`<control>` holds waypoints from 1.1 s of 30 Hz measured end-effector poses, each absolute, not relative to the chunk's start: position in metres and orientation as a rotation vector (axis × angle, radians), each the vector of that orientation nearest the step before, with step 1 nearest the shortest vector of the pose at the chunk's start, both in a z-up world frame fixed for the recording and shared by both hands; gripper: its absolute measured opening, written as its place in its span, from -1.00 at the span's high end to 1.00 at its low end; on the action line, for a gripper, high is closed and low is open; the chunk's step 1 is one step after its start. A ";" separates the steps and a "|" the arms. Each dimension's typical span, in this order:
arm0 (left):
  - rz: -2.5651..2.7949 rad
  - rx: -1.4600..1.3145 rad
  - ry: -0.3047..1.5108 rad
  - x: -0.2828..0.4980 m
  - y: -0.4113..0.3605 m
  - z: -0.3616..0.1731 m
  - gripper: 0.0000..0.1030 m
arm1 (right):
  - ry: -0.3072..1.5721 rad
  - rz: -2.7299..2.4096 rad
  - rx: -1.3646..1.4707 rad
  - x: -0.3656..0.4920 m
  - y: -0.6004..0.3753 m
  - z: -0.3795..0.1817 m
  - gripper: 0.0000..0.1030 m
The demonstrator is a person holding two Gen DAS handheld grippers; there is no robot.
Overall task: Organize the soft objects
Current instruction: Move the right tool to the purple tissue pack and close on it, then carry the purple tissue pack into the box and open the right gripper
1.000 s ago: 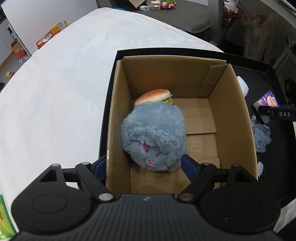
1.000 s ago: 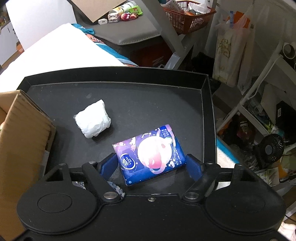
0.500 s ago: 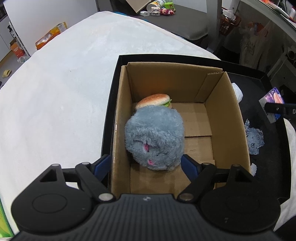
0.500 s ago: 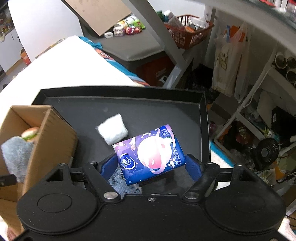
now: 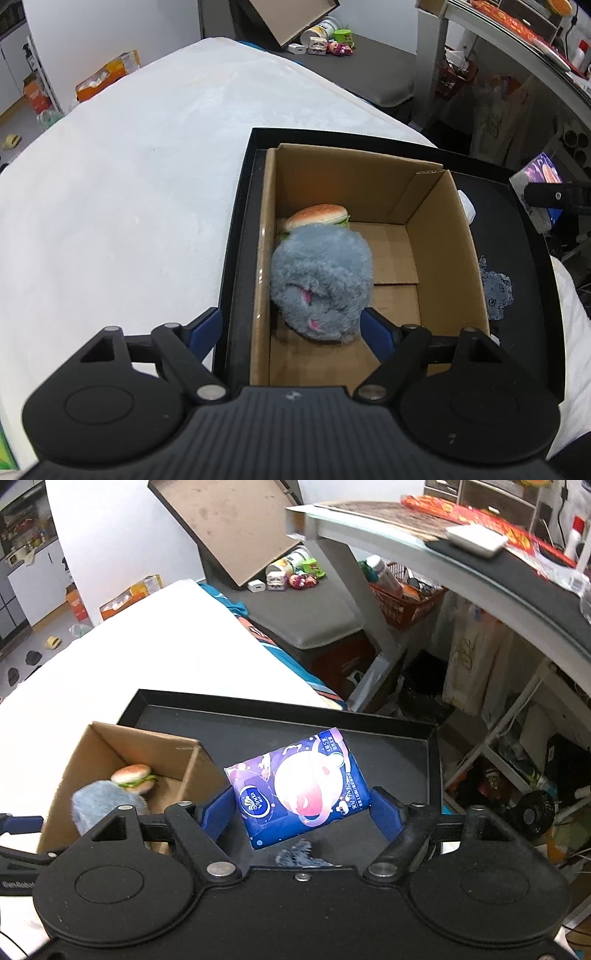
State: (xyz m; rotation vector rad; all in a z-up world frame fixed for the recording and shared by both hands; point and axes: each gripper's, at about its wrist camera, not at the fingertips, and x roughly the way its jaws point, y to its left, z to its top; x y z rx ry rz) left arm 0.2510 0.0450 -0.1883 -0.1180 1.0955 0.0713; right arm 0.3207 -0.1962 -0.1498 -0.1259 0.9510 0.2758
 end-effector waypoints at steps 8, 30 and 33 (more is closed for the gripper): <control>0.072 -0.176 1.085 0.242 0.060 -0.193 -0.45 | 0.930 0.313 -0.146 0.311 -0.165 -0.136 -0.49; 0.021 -0.316 1.087 0.237 0.092 -0.217 0.69 | 0.947 0.384 -0.244 0.299 -0.091 -0.147 -0.49; 0.020 -0.315 1.085 0.237 0.091 -0.217 0.69 | 0.944 0.384 -0.253 0.300 -0.085 -0.148 -0.49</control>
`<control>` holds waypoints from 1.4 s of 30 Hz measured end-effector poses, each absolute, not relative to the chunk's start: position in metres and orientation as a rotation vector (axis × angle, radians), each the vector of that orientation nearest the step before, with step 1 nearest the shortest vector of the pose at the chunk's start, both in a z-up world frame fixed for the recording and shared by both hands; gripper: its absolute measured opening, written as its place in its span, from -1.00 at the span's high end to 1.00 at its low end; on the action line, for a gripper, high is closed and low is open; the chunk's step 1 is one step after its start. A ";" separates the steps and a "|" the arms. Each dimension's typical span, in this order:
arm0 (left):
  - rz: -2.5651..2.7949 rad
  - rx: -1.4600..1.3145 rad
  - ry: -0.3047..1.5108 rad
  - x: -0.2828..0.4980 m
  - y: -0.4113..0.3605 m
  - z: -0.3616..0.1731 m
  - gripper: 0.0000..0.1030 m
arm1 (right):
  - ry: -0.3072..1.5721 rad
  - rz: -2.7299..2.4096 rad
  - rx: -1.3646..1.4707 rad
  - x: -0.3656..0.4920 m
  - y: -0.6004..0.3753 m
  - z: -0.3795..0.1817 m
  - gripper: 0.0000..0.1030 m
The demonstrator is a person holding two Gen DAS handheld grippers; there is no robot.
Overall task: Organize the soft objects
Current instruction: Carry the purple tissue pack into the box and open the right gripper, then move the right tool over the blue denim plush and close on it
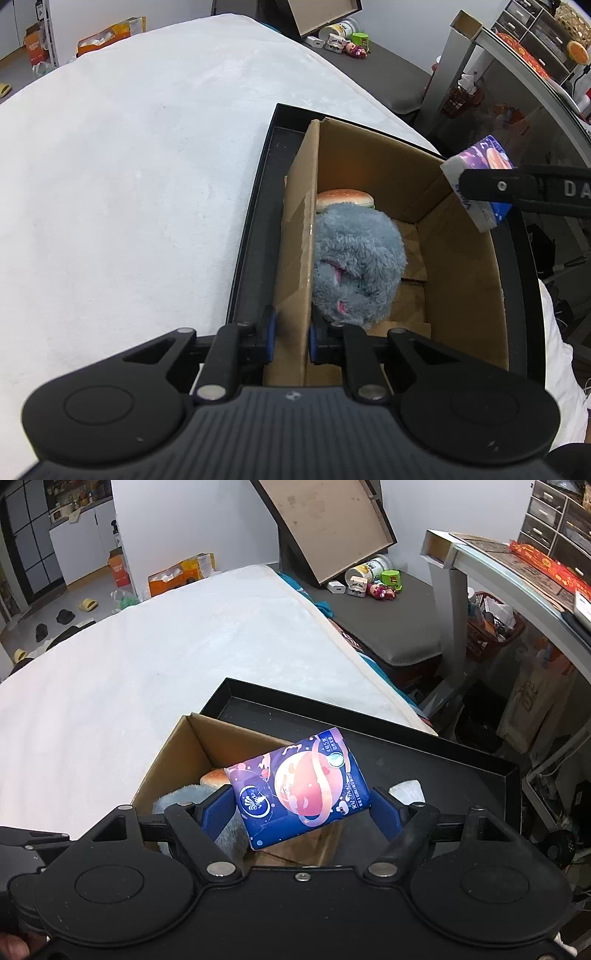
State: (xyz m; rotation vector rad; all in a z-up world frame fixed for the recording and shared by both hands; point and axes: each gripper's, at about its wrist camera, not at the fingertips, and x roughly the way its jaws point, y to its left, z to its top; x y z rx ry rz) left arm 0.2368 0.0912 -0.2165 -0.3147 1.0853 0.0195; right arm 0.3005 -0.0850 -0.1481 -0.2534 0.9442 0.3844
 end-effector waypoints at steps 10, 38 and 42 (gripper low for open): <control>0.027 -0.303 1.086 0.236 0.089 -0.215 0.69 | 0.951 0.355 -0.251 0.299 -0.091 -0.154 -0.65; 0.045 -0.200 1.105 0.235 0.068 -0.203 0.49 | 1.018 0.295 -0.115 0.277 -0.169 -0.171 -0.69; 0.040 -0.208 1.106 0.236 0.067 -0.204 0.30 | 1.041 0.285 -0.095 0.275 -0.180 -0.180 -0.72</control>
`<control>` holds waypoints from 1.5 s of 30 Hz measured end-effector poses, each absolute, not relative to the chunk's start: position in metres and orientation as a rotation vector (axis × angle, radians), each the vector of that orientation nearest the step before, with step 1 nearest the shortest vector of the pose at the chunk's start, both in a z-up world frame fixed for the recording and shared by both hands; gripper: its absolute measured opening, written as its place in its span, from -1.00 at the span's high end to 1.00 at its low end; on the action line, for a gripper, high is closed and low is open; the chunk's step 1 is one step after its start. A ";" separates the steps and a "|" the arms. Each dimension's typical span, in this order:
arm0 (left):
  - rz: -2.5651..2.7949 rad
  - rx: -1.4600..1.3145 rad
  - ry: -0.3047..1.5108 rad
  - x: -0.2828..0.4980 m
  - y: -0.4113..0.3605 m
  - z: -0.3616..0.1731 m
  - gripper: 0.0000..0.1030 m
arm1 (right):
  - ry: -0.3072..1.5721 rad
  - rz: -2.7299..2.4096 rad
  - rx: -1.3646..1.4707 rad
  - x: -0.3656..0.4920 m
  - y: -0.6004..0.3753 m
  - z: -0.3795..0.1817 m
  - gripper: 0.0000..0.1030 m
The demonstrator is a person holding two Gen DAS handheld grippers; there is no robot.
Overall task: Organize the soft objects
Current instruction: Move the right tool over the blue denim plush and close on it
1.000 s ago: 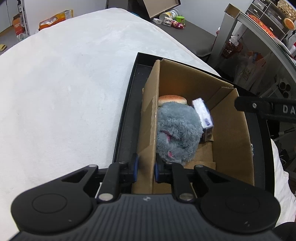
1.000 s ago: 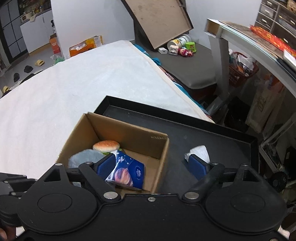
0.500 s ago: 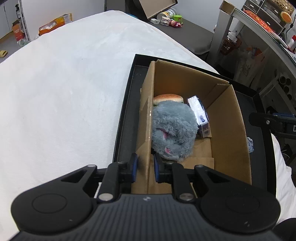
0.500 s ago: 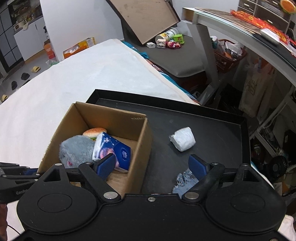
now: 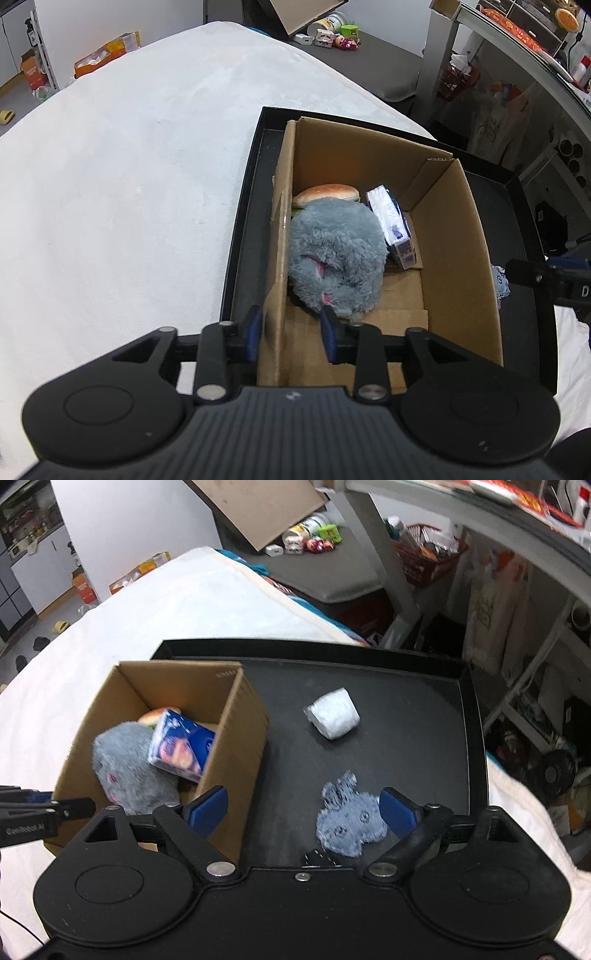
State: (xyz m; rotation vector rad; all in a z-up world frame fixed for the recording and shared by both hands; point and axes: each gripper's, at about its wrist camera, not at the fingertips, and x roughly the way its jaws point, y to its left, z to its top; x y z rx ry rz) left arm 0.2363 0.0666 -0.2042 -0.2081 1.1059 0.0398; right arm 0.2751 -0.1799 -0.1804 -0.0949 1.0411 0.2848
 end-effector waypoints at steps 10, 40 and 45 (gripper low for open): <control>0.065 -0.163 1.118 0.243 0.057 -0.205 -0.17 | 1.102 0.248 -0.034 0.279 -0.206 -0.210 -0.72; 0.076 -0.016 1.174 0.261 0.024 -0.216 -0.30 | 1.141 0.234 -0.011 0.297 -0.228 -0.254 0.25; 0.080 -0.027 1.175 0.260 0.027 -0.215 -0.31 | 1.131 0.231 0.012 0.297 -0.234 -0.246 0.47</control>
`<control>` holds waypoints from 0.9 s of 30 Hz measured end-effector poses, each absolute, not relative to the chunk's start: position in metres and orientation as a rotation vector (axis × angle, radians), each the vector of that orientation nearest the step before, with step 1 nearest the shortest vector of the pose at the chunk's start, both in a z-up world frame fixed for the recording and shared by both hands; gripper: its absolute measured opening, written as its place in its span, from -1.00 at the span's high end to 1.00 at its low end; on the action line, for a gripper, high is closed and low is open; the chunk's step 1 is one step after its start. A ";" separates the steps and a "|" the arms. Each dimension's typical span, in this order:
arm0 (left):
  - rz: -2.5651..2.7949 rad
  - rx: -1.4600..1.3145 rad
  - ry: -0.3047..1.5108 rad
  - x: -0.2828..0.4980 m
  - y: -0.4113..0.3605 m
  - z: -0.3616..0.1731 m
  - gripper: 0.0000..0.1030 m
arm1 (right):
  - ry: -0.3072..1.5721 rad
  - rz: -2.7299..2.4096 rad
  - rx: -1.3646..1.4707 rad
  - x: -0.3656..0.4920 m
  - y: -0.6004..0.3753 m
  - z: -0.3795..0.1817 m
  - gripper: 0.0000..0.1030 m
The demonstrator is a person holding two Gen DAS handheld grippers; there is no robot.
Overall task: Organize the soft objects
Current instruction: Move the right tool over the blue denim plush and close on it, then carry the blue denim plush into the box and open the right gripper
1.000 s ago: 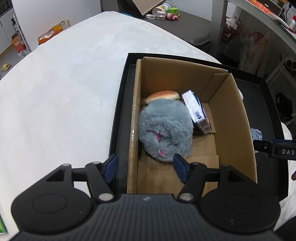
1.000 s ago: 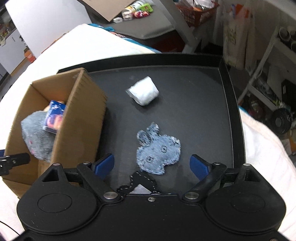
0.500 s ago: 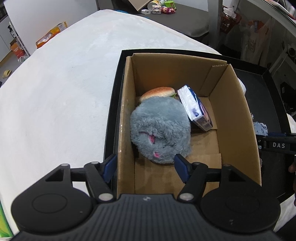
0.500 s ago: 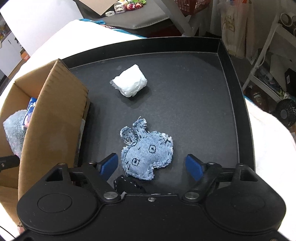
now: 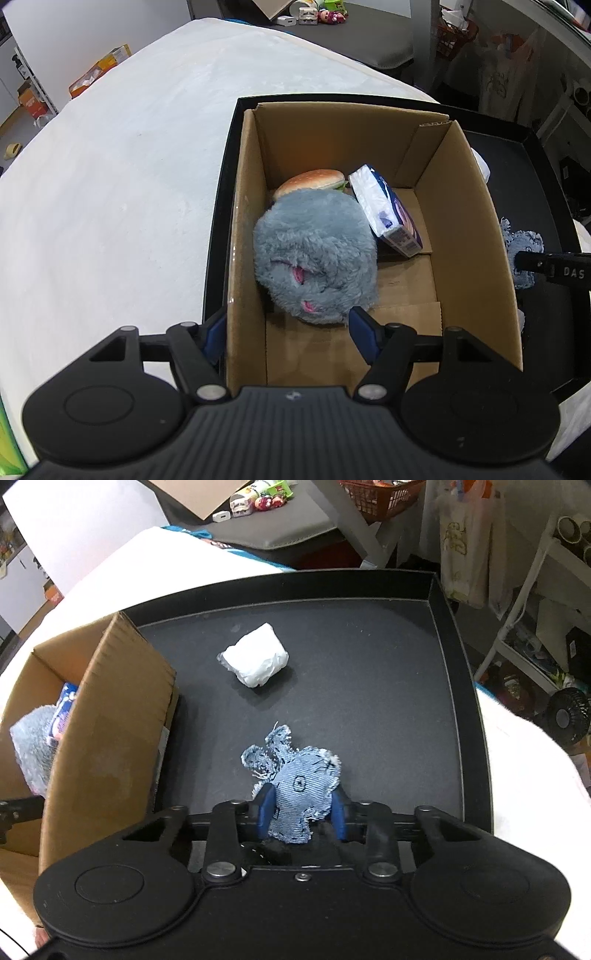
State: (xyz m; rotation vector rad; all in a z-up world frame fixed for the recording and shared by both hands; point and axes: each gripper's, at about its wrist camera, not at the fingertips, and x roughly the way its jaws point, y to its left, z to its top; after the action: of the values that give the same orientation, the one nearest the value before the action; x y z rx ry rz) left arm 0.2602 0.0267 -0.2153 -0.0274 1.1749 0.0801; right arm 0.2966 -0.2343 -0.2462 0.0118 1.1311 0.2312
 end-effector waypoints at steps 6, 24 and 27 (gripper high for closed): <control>0.076 -0.043 1.167 0.258 0.030 -0.214 -0.31 | 1.104 0.244 0.012 0.296 -0.232 -0.234 0.68; 0.066 -0.116 1.132 0.246 0.049 -0.205 -0.31 | 1.025 0.271 0.008 0.288 -0.210 -0.185 0.76; 0.065 -0.125 1.125 0.243 0.054 -0.203 -0.31 | 0.999 0.296 0.009 0.289 -0.200 -0.170 0.76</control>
State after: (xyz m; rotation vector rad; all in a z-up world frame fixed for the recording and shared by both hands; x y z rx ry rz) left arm 0.2431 0.0536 -0.2026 -0.1251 1.1250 0.0652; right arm 0.2890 -0.2002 -0.1705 0.0094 0.9990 0.2963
